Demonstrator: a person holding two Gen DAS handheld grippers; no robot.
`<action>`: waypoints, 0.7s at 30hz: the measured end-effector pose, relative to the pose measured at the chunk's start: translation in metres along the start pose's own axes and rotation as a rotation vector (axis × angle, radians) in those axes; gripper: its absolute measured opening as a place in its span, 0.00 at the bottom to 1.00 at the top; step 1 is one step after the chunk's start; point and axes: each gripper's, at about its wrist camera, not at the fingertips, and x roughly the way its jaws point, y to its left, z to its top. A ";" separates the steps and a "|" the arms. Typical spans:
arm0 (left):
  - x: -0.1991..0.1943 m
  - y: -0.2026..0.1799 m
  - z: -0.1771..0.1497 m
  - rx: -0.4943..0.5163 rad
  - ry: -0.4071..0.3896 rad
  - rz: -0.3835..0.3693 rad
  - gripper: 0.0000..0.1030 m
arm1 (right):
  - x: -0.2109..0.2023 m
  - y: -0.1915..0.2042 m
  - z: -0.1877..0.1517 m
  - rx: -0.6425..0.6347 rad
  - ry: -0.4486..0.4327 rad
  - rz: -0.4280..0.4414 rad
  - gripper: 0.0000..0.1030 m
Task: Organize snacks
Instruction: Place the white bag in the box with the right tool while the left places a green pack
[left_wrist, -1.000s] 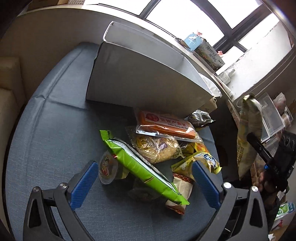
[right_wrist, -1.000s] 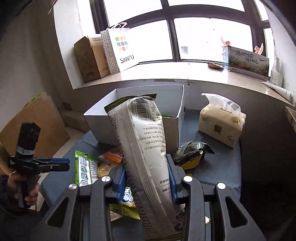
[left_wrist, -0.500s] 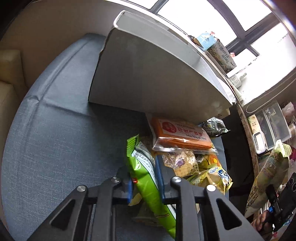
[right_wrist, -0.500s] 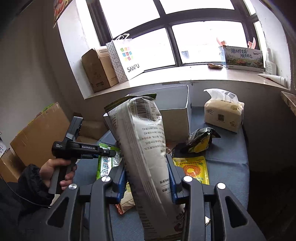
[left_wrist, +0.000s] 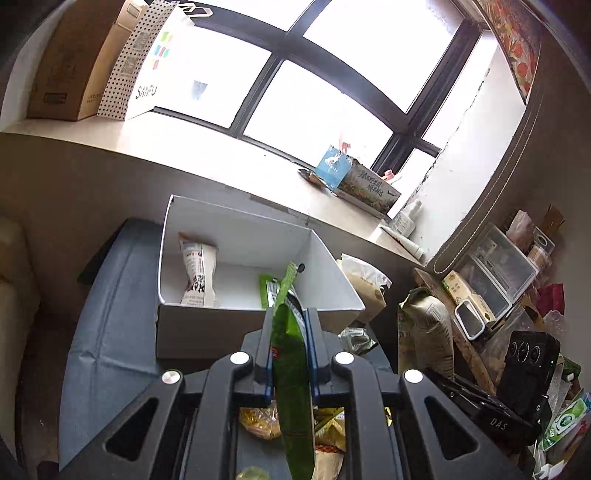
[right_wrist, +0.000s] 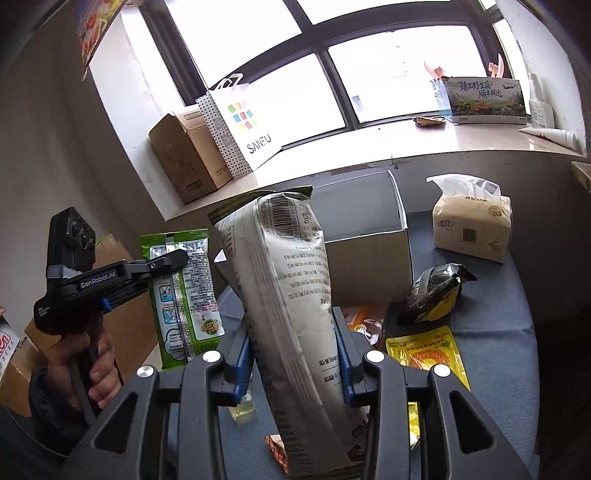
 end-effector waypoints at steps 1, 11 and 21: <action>0.004 0.000 0.014 0.002 -0.015 0.008 0.15 | 0.007 0.001 0.013 0.018 -0.011 0.011 0.39; 0.088 -0.004 0.111 0.091 -0.002 0.152 0.15 | 0.105 -0.001 0.123 0.048 -0.035 -0.052 0.39; 0.163 0.000 0.107 0.126 0.092 0.273 0.20 | 0.169 -0.067 0.148 0.168 0.054 -0.140 0.43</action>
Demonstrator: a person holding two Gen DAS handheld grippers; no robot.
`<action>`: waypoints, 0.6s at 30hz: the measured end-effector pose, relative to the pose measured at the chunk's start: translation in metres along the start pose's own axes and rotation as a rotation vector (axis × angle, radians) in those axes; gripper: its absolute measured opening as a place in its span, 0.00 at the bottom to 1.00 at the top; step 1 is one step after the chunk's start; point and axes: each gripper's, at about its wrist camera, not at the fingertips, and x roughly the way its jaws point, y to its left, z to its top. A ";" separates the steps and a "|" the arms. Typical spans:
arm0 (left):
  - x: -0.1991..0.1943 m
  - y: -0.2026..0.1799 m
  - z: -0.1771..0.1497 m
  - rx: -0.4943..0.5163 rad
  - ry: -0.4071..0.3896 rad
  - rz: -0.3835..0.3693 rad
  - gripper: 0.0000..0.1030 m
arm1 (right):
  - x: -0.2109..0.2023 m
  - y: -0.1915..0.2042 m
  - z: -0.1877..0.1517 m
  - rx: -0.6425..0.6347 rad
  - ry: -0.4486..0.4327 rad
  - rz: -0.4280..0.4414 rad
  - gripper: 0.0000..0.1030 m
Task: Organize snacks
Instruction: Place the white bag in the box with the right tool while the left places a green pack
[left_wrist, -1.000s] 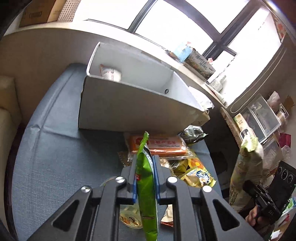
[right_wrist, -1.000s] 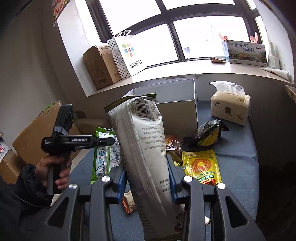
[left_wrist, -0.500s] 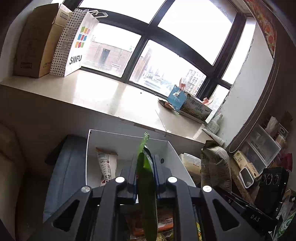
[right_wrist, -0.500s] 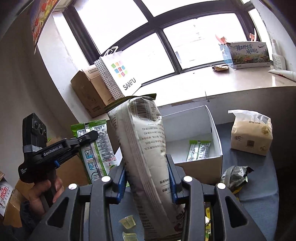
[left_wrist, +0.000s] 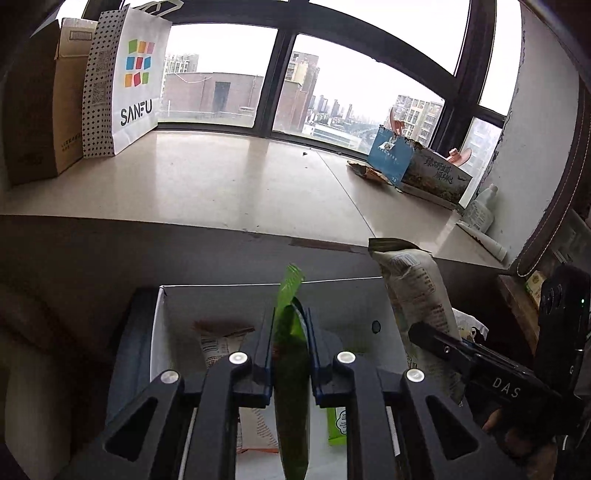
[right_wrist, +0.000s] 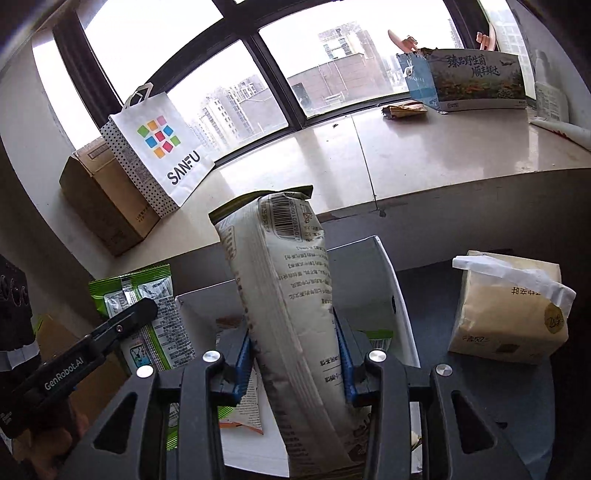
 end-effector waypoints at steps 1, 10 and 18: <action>0.003 0.002 -0.002 -0.002 0.015 0.000 0.35 | 0.003 -0.005 0.000 0.008 0.011 0.001 0.63; -0.002 0.009 -0.019 -0.020 0.053 0.003 1.00 | -0.026 -0.017 -0.009 0.027 -0.048 0.008 1.00; -0.079 -0.021 -0.043 0.112 -0.082 -0.059 1.00 | -0.090 0.016 -0.029 -0.187 -0.125 -0.053 1.00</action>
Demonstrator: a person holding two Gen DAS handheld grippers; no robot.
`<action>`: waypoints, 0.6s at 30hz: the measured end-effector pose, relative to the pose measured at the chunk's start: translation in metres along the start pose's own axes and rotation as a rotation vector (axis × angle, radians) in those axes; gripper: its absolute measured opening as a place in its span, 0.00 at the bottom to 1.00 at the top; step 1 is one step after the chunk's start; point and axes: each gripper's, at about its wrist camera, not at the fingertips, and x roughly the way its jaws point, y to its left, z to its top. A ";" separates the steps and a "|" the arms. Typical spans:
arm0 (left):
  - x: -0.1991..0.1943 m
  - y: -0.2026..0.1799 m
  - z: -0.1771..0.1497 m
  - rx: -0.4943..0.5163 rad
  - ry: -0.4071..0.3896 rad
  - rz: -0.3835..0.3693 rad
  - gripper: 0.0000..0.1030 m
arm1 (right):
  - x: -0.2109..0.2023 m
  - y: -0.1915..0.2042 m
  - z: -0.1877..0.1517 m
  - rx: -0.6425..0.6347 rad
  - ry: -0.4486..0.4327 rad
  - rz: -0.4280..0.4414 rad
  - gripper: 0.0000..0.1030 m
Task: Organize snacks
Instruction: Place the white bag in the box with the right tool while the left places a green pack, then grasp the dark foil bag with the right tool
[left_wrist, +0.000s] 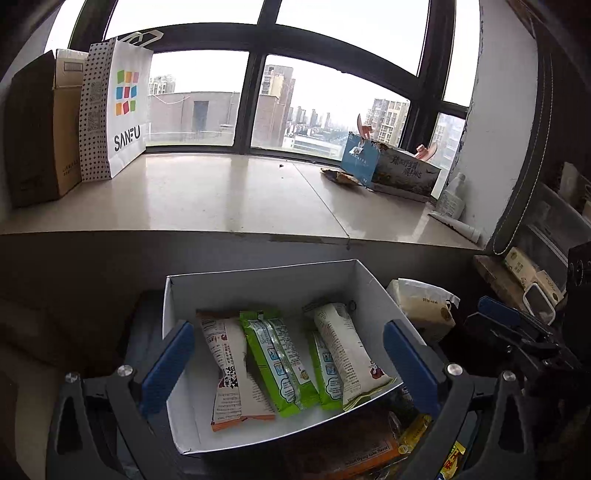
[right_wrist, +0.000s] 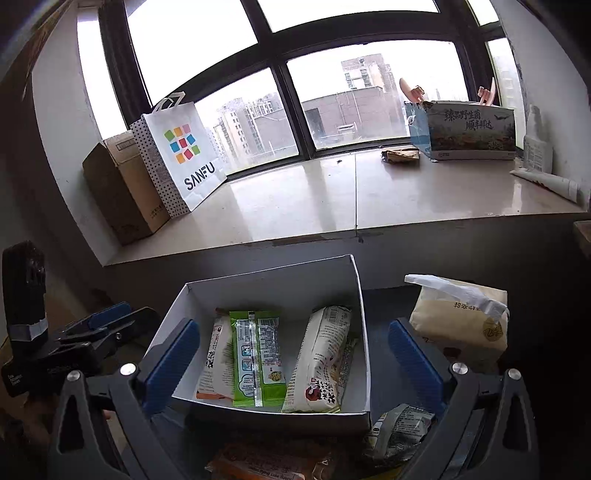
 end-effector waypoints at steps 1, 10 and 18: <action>-0.012 -0.005 -0.002 0.012 -0.013 -0.016 1.00 | -0.010 0.005 -0.003 -0.035 -0.010 0.000 1.00; -0.092 -0.033 -0.059 0.051 -0.101 -0.128 1.00 | -0.091 0.016 -0.059 -0.148 -0.069 -0.058 1.00; -0.125 -0.044 -0.125 0.066 -0.050 -0.180 1.00 | -0.104 -0.029 -0.136 -0.146 0.050 -0.167 1.00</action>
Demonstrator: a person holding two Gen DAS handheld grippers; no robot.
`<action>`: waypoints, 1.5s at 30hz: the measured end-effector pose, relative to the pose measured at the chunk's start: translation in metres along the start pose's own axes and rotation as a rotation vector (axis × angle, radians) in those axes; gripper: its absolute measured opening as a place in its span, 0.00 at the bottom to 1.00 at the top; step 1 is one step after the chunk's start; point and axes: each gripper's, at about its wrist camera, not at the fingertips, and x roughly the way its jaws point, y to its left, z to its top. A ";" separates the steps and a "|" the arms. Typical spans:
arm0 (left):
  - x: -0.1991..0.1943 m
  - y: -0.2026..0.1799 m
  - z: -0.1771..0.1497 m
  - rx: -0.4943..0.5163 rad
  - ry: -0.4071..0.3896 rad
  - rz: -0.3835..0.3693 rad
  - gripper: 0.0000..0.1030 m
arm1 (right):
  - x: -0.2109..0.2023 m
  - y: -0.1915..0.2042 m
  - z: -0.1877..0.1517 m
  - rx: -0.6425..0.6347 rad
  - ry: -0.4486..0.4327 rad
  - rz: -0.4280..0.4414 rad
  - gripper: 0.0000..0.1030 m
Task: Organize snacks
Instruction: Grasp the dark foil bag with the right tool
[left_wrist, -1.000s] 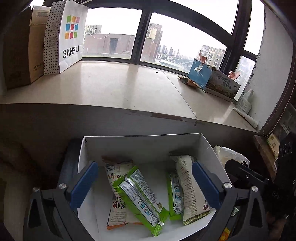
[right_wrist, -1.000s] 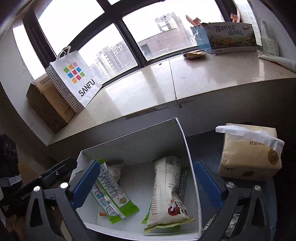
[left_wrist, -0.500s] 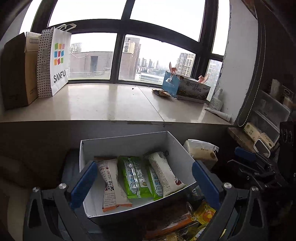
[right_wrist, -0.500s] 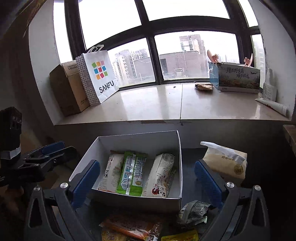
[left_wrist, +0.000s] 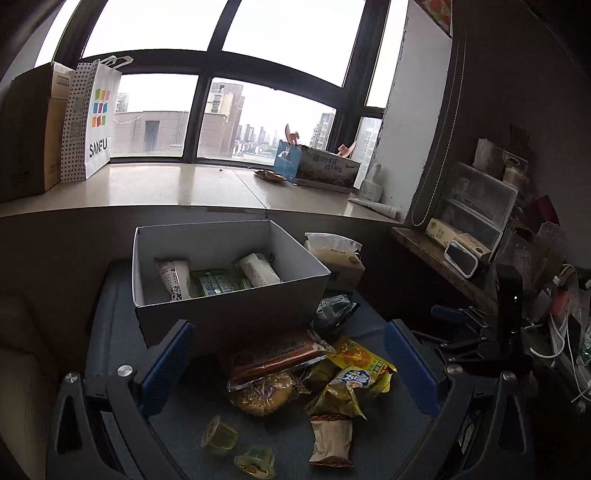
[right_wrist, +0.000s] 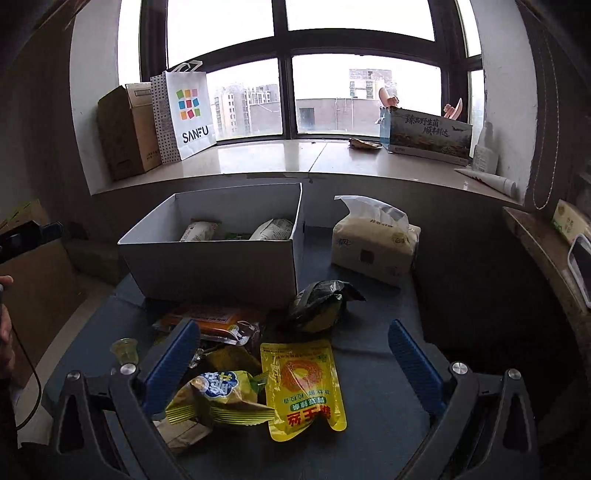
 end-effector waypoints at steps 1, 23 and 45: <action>0.000 -0.001 -0.007 0.007 0.017 0.013 1.00 | 0.004 -0.006 -0.009 0.007 0.024 -0.002 1.00; 0.016 -0.010 -0.047 0.081 0.128 0.060 1.00 | 0.153 -0.068 0.011 0.447 0.208 0.144 1.00; 0.082 -0.015 -0.038 0.171 0.265 0.006 1.00 | 0.094 -0.050 0.020 0.359 0.109 0.253 0.54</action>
